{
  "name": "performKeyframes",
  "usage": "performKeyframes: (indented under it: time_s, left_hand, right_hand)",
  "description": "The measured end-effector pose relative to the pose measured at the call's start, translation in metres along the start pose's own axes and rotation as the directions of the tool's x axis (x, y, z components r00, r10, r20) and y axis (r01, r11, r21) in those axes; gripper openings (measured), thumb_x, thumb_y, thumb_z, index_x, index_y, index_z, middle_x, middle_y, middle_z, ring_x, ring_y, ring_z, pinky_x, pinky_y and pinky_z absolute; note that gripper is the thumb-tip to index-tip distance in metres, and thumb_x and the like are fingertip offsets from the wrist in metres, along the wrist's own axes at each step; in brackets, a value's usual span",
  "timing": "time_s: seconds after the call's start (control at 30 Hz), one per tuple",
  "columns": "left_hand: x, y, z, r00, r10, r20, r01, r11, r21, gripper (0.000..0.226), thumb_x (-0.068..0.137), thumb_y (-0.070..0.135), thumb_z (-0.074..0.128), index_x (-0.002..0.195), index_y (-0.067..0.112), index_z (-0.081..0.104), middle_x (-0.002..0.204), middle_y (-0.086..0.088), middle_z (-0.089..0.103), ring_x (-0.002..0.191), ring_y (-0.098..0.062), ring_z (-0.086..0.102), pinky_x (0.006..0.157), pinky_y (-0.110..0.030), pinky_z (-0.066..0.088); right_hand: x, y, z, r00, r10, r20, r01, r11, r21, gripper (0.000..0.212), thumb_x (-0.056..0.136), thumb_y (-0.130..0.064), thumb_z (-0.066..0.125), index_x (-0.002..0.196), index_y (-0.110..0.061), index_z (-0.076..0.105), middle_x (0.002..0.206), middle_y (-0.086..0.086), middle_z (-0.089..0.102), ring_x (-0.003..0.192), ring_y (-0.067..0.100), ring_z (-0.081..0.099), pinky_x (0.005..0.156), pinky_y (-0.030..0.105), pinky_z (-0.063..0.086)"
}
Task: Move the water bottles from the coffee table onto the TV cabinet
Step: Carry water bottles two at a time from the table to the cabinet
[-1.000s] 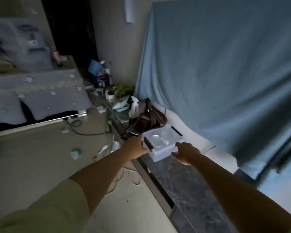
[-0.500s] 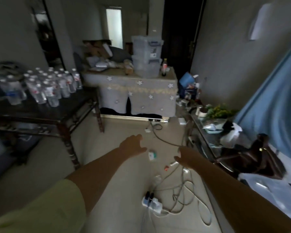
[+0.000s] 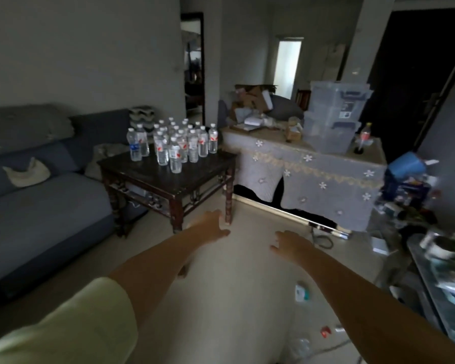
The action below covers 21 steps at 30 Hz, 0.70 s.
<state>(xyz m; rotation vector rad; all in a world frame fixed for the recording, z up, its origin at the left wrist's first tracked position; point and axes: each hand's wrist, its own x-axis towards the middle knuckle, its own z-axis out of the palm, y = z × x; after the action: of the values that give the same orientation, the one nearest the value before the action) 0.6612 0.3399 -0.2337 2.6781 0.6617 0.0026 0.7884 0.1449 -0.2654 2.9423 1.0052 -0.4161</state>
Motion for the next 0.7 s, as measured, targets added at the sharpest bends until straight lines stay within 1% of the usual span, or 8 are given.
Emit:
performKeyframes:
  time_s: [0.13,0.3,0.37,0.5,0.63,0.7]
  left_hand:
    - [0.035,0.003,-0.015,0.998,-0.044,-0.055,0.043,0.999,-0.009,0.056,0.089,0.04,0.062,0.135,0.013,0.045,0.138,-0.01,0.05,0.125,-0.026,0.05,0.101,-0.031,0.042]
    - [0.064,-0.015,-0.02,0.99,-0.135,-0.042,0.135,0.991,-0.015,0.06,0.088,0.043,0.062,0.137,0.014,0.045,0.138,-0.011,0.05,0.126,-0.028,0.049,0.103,-0.036,0.042]
    - [0.078,-0.029,-0.027,0.985,-0.161,-0.056,0.159,0.987,-0.027,0.059,0.089,0.042,0.062,0.137,0.012,0.045,0.135,-0.012,0.052,0.124,-0.029,0.05,0.101,-0.035,0.043]
    - [0.114,-0.072,-0.042,0.973,-0.215,-0.083,0.214,0.977,-0.019,0.057,0.089,0.04,0.062,0.135,0.012,0.046,0.134,-0.012,0.053,0.125,-0.03,0.05,0.099,-0.033,0.043]
    - [0.158,-0.118,-0.059,0.968,-0.236,-0.086,0.236,0.972,-0.01,0.054,0.085,0.042,0.064,0.128,0.013,0.049,0.127,-0.012,0.057,0.121,-0.031,0.053,0.099,-0.039,0.046]
    - [0.184,-0.143,-0.073,0.967,-0.238,-0.086,0.239,0.971,-0.002,0.054,0.083,0.043,0.065,0.127,0.015,0.051,0.124,-0.011,0.058,0.119,-0.03,0.055,0.098,-0.04,0.047]
  right_hand:
    - [0.056,0.003,-0.026,0.997,-0.074,-0.03,0.073,0.997,-0.025,0.049,0.096,-0.044,0.043,0.134,-0.013,0.046,0.138,0.011,0.05,0.127,0.028,0.048,0.104,0.04,0.042]
    - [0.108,-0.018,-0.032,0.988,-0.152,-0.007,0.152,0.988,-0.016,0.051,0.096,-0.044,0.045,0.137,-0.013,0.046,0.138,0.012,0.05,0.128,0.028,0.049,0.105,0.037,0.041]
    - [0.129,-0.034,-0.036,0.98,-0.196,-0.021,0.195,0.981,-0.012,0.05,0.097,-0.043,0.045,0.137,-0.013,0.046,0.137,0.011,0.051,0.127,0.027,0.049,0.103,0.036,0.041]
    - [0.18,-0.077,-0.039,0.963,-0.269,-0.005,0.269,0.963,-0.007,0.044,0.096,-0.042,0.045,0.129,-0.014,0.053,0.129,0.012,0.056,0.12,0.029,0.054,0.097,0.035,0.044]
    - [0.237,-0.117,-0.048,0.963,-0.268,0.005,0.268,0.963,0.005,0.042,0.095,-0.043,0.045,0.121,-0.011,0.057,0.121,0.013,0.06,0.116,0.031,0.056,0.095,0.035,0.046]
    - [0.269,-0.138,-0.055,0.965,-0.263,0.005,0.263,0.964,0.029,0.043,0.096,-0.041,0.046,0.121,-0.008,0.056,0.121,0.015,0.059,0.116,0.031,0.057,0.093,0.034,0.045]
